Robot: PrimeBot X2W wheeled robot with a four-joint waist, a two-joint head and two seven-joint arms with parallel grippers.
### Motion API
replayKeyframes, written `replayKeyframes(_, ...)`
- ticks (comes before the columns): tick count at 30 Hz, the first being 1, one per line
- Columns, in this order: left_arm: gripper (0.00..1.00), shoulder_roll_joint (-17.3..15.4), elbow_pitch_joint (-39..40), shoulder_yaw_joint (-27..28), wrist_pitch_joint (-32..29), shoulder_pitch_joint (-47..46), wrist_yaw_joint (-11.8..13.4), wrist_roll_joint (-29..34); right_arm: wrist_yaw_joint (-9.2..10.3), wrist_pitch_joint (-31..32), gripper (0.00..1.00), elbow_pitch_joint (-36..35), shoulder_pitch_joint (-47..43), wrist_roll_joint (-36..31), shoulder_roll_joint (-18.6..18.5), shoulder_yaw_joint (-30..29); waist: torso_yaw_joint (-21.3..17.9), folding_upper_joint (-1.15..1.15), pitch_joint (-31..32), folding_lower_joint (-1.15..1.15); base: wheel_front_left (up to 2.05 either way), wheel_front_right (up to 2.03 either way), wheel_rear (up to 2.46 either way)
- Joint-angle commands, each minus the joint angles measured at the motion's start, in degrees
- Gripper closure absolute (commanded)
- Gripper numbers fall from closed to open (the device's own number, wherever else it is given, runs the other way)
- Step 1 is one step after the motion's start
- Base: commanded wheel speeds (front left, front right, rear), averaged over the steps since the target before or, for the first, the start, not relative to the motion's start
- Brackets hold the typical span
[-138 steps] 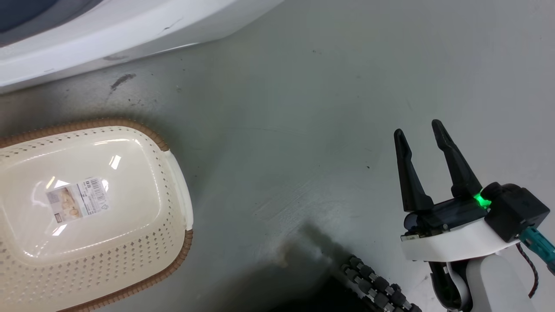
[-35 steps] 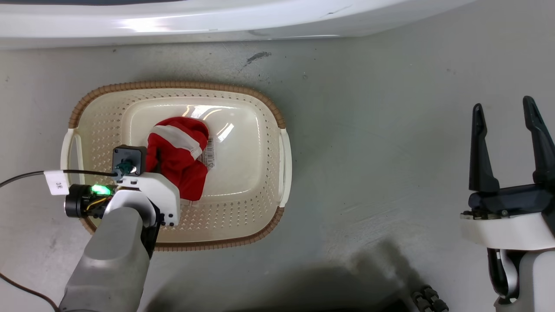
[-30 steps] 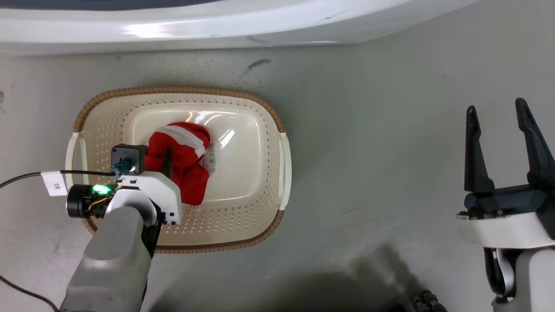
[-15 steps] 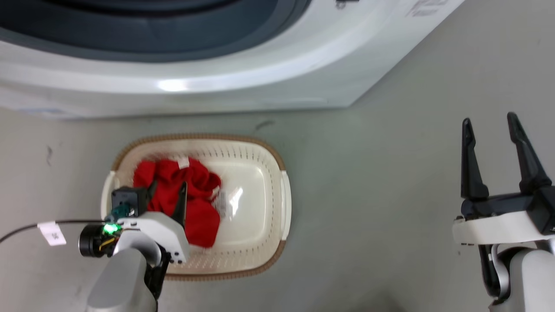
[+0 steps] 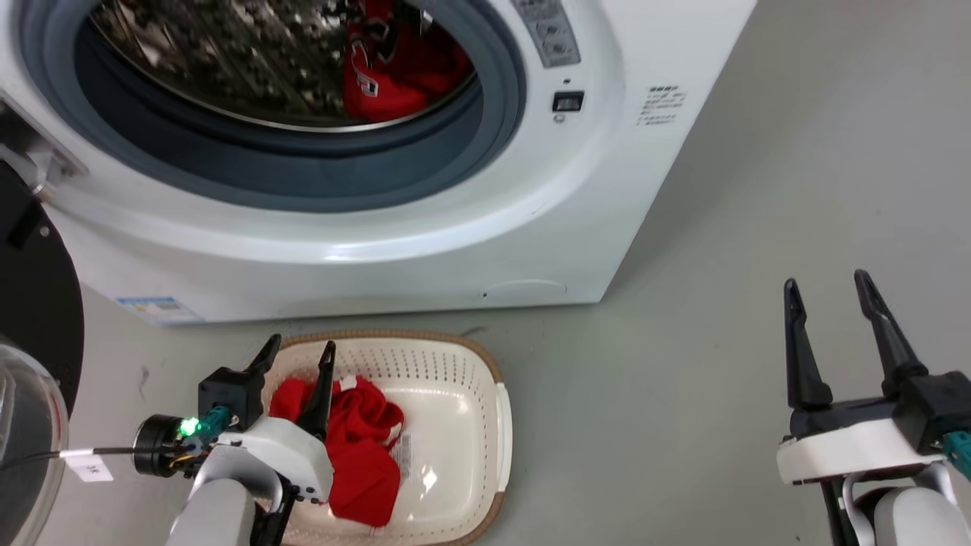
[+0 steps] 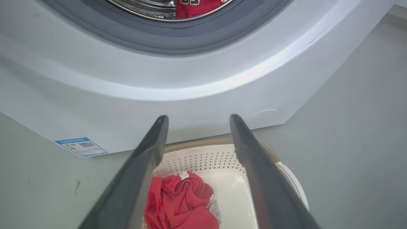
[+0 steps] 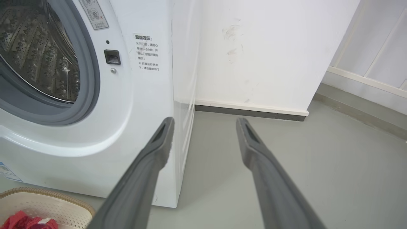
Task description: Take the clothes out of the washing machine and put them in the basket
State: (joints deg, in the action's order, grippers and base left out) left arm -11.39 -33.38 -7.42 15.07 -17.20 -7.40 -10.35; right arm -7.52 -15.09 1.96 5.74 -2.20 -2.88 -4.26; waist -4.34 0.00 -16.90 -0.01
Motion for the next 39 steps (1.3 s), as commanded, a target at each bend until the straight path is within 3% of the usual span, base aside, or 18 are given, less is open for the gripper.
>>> replayKeyframes(1,0.00,0.0,0.8,0.1,0.2,0.9,0.0,0.5,0.06,-0.1,0.00,0.1,-0.5,0.4,0.0,0.0,-0.5,0.00,1.4,0.01,0.00,0.00,0.00)
replayKeyframes(10,0.00,-1.5,5.6,1.1,0.2,-0.4,0.0,2.1,0.06,-0.1,0.00,0.2,-1.7,1.7,0.0,2.2,-3.7,0.00,2.3,0.01,0.00,0.00,0.00)
replayKeyframes(18,0.00,-7.3,4.1,-2.0,-6.1,-12.4,0.0,0.0,0.06,-0.1,0.00,-0.3,-0.9,3.8,0.0,3.8,-8.4,0.00,-2.5,0.01,0.00,0.00,0.00)
replayKeyframes(24,0.00,-14.8,4.3,-6.0,-15.9,-24.7,0.0,-2.1,0.06,-0.1,0.00,-1.1,0.6,5.3,0.0,5.1,-13.0,0.00,-8.6,0.01,0.00,0.00,0.00)
replayKeyframes(32,0.00,-24.3,-1.3,-11.9,-35.1,-42.7,0.0,-7.7,0.06,-0.1,0.00,-1.7,2.0,8.7,0.1,6.9,-18.1,0.00,-16.9,0.01,0.00,0.00,0.00)
replayKeyframes(39,0.00,-27.7,-7.5,-12.5,-47.6,-54.7,-0.1,-13.1,0.06,-0.1,0.00,-1.9,2.4,11.3,0.1,10.3,-22.1,0.00,-21.9,0.01,0.00,0.00,0.00)
